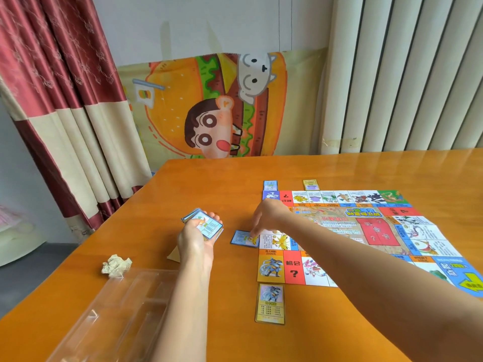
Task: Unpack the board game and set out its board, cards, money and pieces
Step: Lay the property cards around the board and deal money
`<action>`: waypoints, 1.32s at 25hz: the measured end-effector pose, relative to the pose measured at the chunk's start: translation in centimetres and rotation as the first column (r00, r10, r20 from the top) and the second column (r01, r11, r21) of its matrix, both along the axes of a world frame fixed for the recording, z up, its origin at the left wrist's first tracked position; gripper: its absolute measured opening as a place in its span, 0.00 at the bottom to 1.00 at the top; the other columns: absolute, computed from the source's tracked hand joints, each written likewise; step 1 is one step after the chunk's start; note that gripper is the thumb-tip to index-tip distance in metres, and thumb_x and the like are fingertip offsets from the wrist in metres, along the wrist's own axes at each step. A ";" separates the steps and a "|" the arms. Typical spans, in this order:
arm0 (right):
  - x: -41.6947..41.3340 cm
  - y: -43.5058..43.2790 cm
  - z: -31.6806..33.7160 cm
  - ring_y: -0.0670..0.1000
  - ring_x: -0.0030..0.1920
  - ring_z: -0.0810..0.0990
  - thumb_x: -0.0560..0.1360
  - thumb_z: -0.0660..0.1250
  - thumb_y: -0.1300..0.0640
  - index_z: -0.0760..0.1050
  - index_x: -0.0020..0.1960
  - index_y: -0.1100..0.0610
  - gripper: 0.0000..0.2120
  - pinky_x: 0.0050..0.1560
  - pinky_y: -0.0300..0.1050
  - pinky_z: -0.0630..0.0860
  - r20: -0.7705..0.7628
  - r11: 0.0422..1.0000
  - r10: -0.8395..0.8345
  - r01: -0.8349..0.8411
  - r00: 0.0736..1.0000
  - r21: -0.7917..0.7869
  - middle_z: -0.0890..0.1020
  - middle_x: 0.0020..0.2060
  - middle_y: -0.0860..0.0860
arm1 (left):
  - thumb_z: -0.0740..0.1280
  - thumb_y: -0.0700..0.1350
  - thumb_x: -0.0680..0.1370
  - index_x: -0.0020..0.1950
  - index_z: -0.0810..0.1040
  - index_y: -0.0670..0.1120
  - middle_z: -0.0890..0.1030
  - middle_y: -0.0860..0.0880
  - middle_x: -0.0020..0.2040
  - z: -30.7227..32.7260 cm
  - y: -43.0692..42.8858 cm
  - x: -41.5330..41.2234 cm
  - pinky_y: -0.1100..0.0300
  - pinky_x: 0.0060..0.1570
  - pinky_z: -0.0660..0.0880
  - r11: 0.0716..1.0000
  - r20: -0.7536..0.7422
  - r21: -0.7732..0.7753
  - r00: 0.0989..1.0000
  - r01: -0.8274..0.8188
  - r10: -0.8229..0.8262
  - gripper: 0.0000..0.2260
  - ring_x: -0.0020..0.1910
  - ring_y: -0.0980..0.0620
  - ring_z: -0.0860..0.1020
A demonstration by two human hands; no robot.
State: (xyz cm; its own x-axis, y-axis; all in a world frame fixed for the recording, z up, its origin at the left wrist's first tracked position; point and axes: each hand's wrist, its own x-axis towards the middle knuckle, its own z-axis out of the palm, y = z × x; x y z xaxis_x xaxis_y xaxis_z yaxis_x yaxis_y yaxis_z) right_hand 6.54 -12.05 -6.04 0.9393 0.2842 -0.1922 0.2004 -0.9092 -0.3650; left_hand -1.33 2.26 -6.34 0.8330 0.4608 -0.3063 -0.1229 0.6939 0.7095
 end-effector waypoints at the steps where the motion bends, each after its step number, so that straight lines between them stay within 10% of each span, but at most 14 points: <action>1: 0.0 0.0 0.0 0.53 0.44 0.79 0.66 0.78 0.49 0.82 0.54 0.55 0.19 0.50 0.46 0.79 -0.002 1.000 -0.003 0.003 1.000 -0.002 0.83 0.44 0.53 | 0.52 0.35 0.81 0.42 0.72 0.38 0.76 0.41 0.40 0.1 0.0 0.0 0.54 0.43 0.77 1.000 -0.005 0.001 1.000 0.004 -0.004 0.12 0.38 0.46 0.77; 15: 0.5 0.3 -0.1 0.53 0.53 0.81 0.68 0.77 0.51 0.82 0.56 0.57 0.19 0.55 0.46 0.79 -0.021 0.996 0.081 -0.081 0.996 -0.024 0.83 0.52 0.53 | 0.51 0.40 0.81 0.58 0.72 0.36 0.76 0.38 0.48 -0.5 0.5 0.5 0.53 0.47 0.77 0.990 0.032 -0.036 0.990 0.139 -0.138 0.14 0.46 0.45 0.78; 20: 0.2 -0.9 1.4 0.49 0.50 0.80 0.73 0.72 0.58 0.82 0.55 0.60 0.12 0.49 0.40 0.76 -0.005 0.919 0.004 -0.002 1.000 0.394 0.83 0.53 0.54 | 0.51 0.39 0.81 0.61 0.71 0.35 0.77 0.39 0.48 -0.6 0.5 0.8 0.53 0.45 0.77 0.982 0.061 -0.052 0.982 0.180 -0.177 0.14 0.46 0.45 0.78; 29: -2.4 -7.9 6.3 0.51 0.37 0.81 0.76 0.66 0.64 0.80 0.49 0.65 0.05 0.44 0.40 0.81 -0.066 0.652 -0.103 0.117 0.993 0.749 0.82 0.38 0.55 | 0.60 0.34 0.80 0.48 0.77 0.40 0.83 0.43 0.42 0.6 -4.4 -0.7 0.56 0.37 0.80 0.821 0.024 0.387 0.886 0.420 -0.464 0.07 0.37 0.50 0.83; 33: -5.5 -10.9 5.8 0.49 0.44 0.83 0.76 0.68 0.60 0.80 0.53 0.60 0.07 0.47 0.39 0.80 0.052 0.767 0.069 -0.086 0.996 0.635 0.85 0.44 0.54 | 0.69 0.36 0.75 0.48 0.80 0.42 0.85 0.44 0.43 -0.2 -7.5 -1.7 0.54 0.41 0.80 0.679 -0.061 0.559 0.840 0.476 -0.539 0.04 0.41 0.46 0.84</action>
